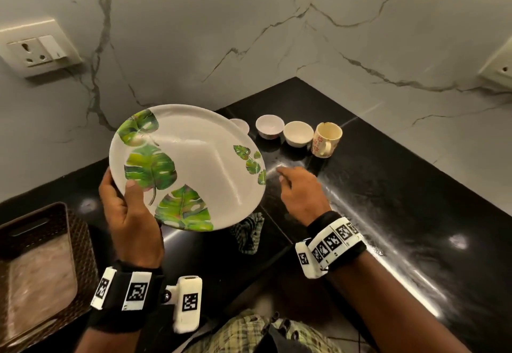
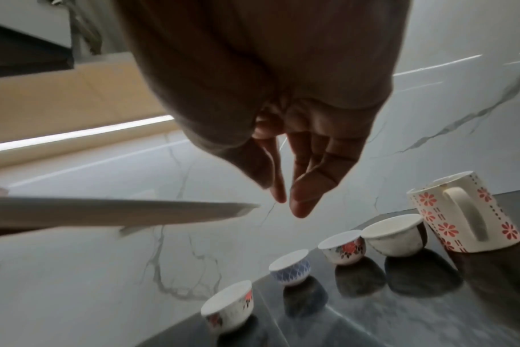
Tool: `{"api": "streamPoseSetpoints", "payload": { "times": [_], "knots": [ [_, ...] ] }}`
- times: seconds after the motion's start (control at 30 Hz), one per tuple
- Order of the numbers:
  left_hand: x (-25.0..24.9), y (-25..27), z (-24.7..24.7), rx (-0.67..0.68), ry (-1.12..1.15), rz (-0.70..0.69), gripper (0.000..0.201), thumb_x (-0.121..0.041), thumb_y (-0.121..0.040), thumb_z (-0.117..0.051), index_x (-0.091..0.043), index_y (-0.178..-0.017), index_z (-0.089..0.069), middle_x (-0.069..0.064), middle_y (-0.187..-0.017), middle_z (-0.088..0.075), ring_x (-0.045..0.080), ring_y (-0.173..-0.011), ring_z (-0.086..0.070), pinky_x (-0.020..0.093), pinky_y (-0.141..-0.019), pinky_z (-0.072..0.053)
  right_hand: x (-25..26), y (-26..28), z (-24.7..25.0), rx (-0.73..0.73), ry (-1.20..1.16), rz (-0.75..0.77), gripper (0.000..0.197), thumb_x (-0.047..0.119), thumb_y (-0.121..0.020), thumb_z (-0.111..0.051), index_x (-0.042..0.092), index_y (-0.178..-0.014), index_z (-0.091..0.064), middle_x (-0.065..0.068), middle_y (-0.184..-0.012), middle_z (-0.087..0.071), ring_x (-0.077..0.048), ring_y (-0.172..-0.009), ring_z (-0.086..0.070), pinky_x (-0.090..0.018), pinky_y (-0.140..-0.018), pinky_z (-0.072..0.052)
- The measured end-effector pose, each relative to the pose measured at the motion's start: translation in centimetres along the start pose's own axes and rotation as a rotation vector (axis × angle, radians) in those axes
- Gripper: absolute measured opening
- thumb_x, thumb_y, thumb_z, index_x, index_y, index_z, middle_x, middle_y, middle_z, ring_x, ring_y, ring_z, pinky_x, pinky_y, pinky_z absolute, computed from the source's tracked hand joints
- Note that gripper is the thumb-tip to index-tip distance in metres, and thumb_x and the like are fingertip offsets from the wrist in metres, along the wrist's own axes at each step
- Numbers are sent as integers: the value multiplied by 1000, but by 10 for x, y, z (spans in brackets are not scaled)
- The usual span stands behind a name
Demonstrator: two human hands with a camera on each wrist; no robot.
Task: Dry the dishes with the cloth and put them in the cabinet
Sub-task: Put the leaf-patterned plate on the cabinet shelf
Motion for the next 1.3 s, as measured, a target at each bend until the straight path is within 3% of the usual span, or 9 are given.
{"api": "streamPoseSetpoints", "payload": {
  "times": [0.23,0.37,0.57,0.63,0.77,0.9,1.07,1.13,1.3],
  "knots": [
    [-55,-19,-59,184,15,-168,40,-21,-111,-38,-7,-148,-42,20,-130,-60,18,-105,-66,27,-79,-60,6,-30,73,-175,-259,-38,31,37,-105,-44,21,-92,-67,1,-87,-71,-19,-82,-67,-43,-81,-57],
    [-102,-31,-97,264,5,-348,39,-17,-111,-36,-6,-148,-42,-1,-109,-62,7,-98,-61,22,-83,-55,20,-45,117,-236,-319,-26,26,29,-105,-49,17,-101,-72,2,-84,-72,-8,-64,-68,-17,-53,-55],
    [-159,-39,-134,403,-24,-545,39,-14,-111,-34,-13,-150,-40,0,-116,-62,11,-103,-61,26,-86,-55,28,-52,174,-395,-334,54,20,32,-98,-59,21,-92,-74,5,-75,-73,-17,-66,-70,-44,-67,-61],
    [-174,-44,-142,416,-33,-563,38,-19,-111,-37,-22,-148,-43,-7,-115,-66,9,-105,-64,27,-87,-57,31,-49,191,-432,-349,92,17,26,-99,-61,20,-92,-75,5,-75,-73,-16,-65,-71,-42,-64,-62],
    [-204,-54,-153,417,-113,-635,39,-30,-109,-39,-25,-147,-45,-13,-113,-68,3,-102,-65,18,-83,-56,42,-40,222,-505,-407,166,16,18,-100,-62,22,-91,-73,8,-74,-73,-7,-59,-71,-19,-52,-56],
    [-239,-66,-165,366,-186,-703,35,-31,-109,-39,-31,-142,-48,-9,-111,-69,2,-98,-67,15,-73,-57,62,-37,261,-587,-373,238,16,23,-101,-59,21,-99,-75,10,-75,-74,-6,-56,-70,-32,-56,-60],
    [-289,-84,-193,323,-178,-744,33,-32,-108,-42,-28,-139,-52,-14,-103,-70,-9,-91,-67,3,-65,-48,90,-40,321,-658,-346,296,16,25,-102,-57,24,-99,-73,13,-77,-74,-3,-54,-69,-12,-53,-50],
    [-310,-96,-209,336,-96,-740,23,-30,-108,-45,-33,-128,-57,-17,-98,-71,-3,-88,-68,11,-68,-51,102,-44,352,-724,-322,309,17,26,-101,-59,24,-92,-74,10,-70,-74,-3,-53,-68,-17,-57,-51],
    [-347,-147,-263,383,53,-614,21,-30,-97,-54,-37,-114,-65,-1,-108,-73,24,-101,-70,52,-90,-58,126,-67,425,-839,-303,305,20,26,-98,-63,16,-85,-75,4,-64,-72,-8,-59,-70,-26,-66,-55]
  ]
}}
Point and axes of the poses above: each hand's wrist, its own y-axis away from the middle knuckle, its own z-axis out of the back of the hand, x = y × z, the point moved 7 cm from there along -y, towards the middle knuckle
